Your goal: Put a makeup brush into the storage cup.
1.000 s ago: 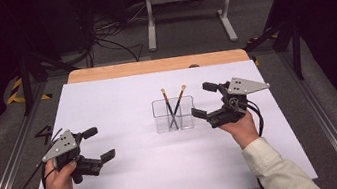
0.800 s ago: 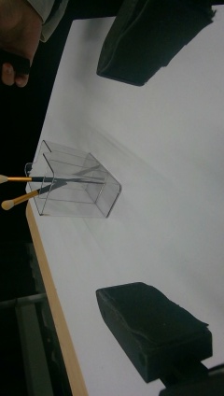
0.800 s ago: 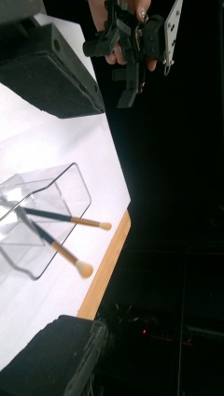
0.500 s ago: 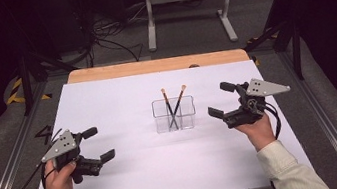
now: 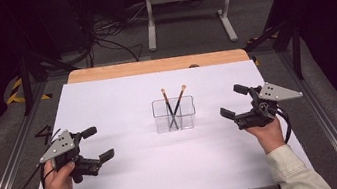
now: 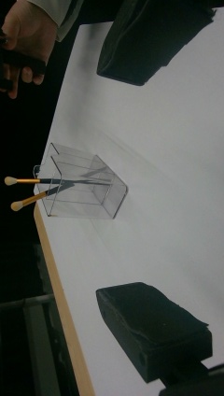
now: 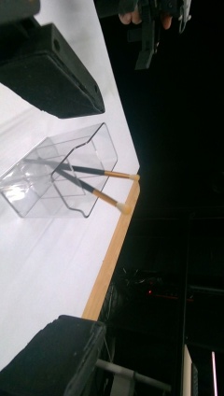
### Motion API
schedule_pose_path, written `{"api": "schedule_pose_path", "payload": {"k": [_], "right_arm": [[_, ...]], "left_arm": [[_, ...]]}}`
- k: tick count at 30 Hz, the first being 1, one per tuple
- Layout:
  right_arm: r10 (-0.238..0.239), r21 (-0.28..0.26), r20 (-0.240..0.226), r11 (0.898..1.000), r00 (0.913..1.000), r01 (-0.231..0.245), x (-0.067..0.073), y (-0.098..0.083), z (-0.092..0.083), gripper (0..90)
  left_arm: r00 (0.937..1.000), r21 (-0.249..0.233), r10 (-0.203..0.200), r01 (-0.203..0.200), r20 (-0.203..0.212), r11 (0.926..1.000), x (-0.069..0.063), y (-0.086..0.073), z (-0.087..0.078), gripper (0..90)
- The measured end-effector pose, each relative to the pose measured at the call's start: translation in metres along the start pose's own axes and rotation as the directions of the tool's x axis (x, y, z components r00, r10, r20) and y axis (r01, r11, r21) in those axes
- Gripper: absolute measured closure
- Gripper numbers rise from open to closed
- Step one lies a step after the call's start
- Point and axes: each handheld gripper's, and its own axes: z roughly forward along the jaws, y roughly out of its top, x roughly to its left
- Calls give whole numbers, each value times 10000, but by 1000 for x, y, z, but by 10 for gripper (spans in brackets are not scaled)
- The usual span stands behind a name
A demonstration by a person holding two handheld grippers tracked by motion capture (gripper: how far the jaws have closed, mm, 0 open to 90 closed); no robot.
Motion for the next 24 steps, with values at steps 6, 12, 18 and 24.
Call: {"api": "schedule_pose_path", "payload": {"k": [6, 12, 18, 24], "right_arm": [[6, -6, 165, 10000, 9999, -6, -2, -10, -4, 2], [-56, -84, 361, 9999, 9993, 59, -5, -20, -6, 2], [-50, -84, 480, 10000, 9988, 54, -7, -27, -7, 2], [136, -103, 652, 9999, 9978, -129, -13, -34, -14, 2]], "left_arm": [[10000, -103, -30, 30, -28, 9999, 2, -2, -2, 4], [10000, -184, -41, 41, -15, 9998, 2, -2, -3, 4], [10000, -241, 20, -20, -21, 9997, 4, -3, -4, 4], [10000, -342, 41, -39, 59, 9994, 6, -6, -4, 4]]}}
